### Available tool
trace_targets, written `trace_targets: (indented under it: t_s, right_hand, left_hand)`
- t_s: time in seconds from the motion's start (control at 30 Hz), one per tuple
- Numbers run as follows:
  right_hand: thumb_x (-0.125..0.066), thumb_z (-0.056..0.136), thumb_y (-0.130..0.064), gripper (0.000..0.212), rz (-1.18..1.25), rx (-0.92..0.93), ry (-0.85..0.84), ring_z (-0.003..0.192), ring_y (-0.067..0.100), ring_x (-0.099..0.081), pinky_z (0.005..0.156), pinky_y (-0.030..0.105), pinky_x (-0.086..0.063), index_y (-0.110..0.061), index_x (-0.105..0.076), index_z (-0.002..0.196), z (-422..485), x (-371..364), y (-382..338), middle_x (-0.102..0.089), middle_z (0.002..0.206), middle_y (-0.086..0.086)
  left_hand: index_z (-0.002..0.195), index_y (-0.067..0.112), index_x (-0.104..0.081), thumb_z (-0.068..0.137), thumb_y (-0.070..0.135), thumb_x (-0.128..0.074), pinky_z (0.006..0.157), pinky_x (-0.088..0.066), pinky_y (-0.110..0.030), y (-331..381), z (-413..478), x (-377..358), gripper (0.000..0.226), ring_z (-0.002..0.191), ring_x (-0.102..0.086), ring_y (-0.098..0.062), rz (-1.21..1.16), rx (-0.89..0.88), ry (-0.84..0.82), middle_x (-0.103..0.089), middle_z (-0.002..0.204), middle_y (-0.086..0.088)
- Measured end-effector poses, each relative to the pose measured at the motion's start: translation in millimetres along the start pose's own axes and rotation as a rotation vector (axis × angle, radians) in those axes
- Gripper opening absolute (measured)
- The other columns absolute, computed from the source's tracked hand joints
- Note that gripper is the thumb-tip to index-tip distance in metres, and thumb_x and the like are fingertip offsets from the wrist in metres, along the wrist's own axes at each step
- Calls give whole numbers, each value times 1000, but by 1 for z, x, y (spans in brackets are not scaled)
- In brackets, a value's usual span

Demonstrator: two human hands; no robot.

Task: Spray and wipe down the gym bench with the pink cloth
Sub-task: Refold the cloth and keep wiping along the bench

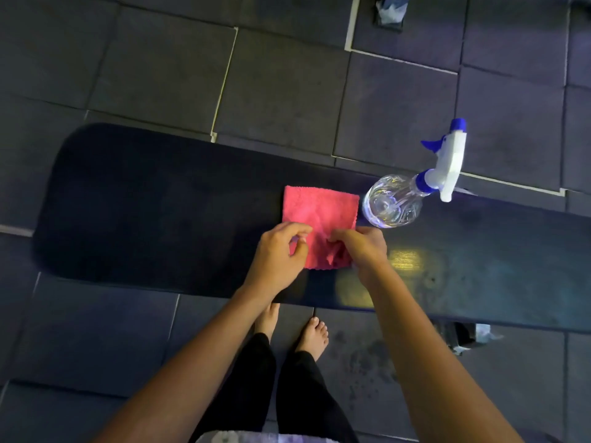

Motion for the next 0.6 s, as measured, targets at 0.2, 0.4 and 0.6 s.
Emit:
trace_targets:
  t_s: [0.2, 0.4, 0.6]
  right_hand:
    - [-64, 33, -26, 22, 198, 57, 56, 55, 16, -45, 51, 27, -36, -15, -68, 51, -24, 36, 3, -55, 53, -1]
    - [-64, 55, -20, 3, 320, 151, 221, 50, 11, -48, 45, 22, -37, -18, -63, 58, -61, 119, 41, -57, 53, -7]
    - [-60, 71, -11, 6, 220, 445, 406, 63, 12, -46, 59, 28, -40, -14, -55, 70, -85, 190, 42, -54, 65, 0]
  left_hand:
    - [101, 8, -71, 82, -2, -62, 77, -56, -23, 25, 12, -5, 23, 83, -66, -12, -93, 28, -26, -71, 96, -5]
    - [108, 14, -68, 81, 8, -68, 83, -55, -31, 64, 27, -31, 28, 93, -62, -9, -95, -44, -117, -65, 103, 4]
    - [135, 10, -49, 75, 17, -77, 106, -42, -38, 98, 42, -73, 67, 130, -44, -17, -92, -103, -144, -47, 141, -4]
Point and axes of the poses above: each hand's wrist, its own z-axis towards the middle knuckle, its own x-axis out of the back of the hand, y = z × x, the point moved 4 cm from there along z, towards the middle knuckle
